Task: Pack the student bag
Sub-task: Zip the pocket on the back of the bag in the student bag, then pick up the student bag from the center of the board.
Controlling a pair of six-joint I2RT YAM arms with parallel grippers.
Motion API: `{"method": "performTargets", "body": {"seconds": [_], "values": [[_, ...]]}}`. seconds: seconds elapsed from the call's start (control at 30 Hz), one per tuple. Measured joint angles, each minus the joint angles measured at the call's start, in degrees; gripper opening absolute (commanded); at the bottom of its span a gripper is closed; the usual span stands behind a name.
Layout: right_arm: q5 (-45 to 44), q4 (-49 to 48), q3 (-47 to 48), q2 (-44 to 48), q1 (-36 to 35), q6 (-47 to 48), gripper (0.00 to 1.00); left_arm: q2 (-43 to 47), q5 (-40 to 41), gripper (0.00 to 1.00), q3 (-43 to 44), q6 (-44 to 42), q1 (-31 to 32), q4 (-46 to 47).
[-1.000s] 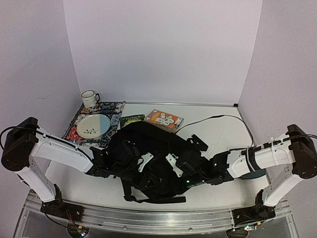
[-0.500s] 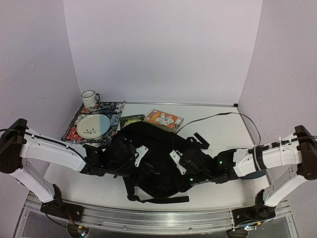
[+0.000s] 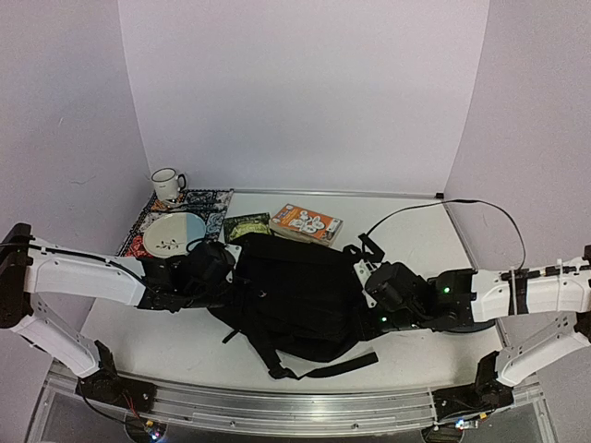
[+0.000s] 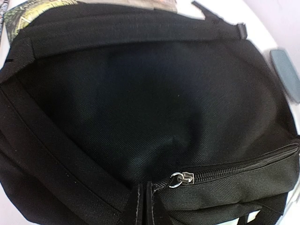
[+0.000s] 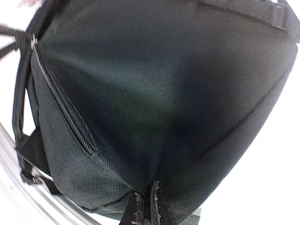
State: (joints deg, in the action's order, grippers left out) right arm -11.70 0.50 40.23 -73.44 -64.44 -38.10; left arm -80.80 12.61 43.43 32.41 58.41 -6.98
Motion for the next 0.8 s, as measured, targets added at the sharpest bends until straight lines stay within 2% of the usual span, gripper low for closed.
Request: {"method": "performTargets", "body": {"seconds": [0.13, 0.23, 0.33, 0.43, 0.53, 0.67, 0.8], "values": [[0.07, -0.95, -0.58, 3.23, 2.03, -1.71, 0.00, 1.40, -0.27, 0.03, -0.04, 2.87, -0.46, 0.45], [-0.06, -0.13, -0.70, 4.06, 2.54, -1.23, 0.03, 1.41, -0.60, 0.17, -0.12, 4.03, -0.68, 0.34], [-1.04, 4.57, -1.00, 4.02, 3.45, 0.66, 0.19, 1.45, 1.72, 0.33, -1.12, 5.10, -3.35, -2.60], [-1.22, 7.31, -0.91, 3.62, 4.17, 3.58, 0.49, 2.22, 2.79, 0.51, -2.07, 6.77, -5.27, -5.53], [-1.13, 8.28, 0.67, 1.72, 4.25, 6.59, 0.67, 4.73, 2.91, 0.65, -2.28, 7.89, -5.26, -6.61], [-1.14, 8.40, 4.80, 0.13, 3.87, 10.88, 0.82, 9.26, 2.78, 0.74, -3.68, 10.93, -7.20, -6.73], [-1.51, 8.17, 10.06, -1.74, 2.46, 15.32, 0.87, 11.60, 1.63, 0.76, -7.88, 14.17, -12.38, -6.68]]}}
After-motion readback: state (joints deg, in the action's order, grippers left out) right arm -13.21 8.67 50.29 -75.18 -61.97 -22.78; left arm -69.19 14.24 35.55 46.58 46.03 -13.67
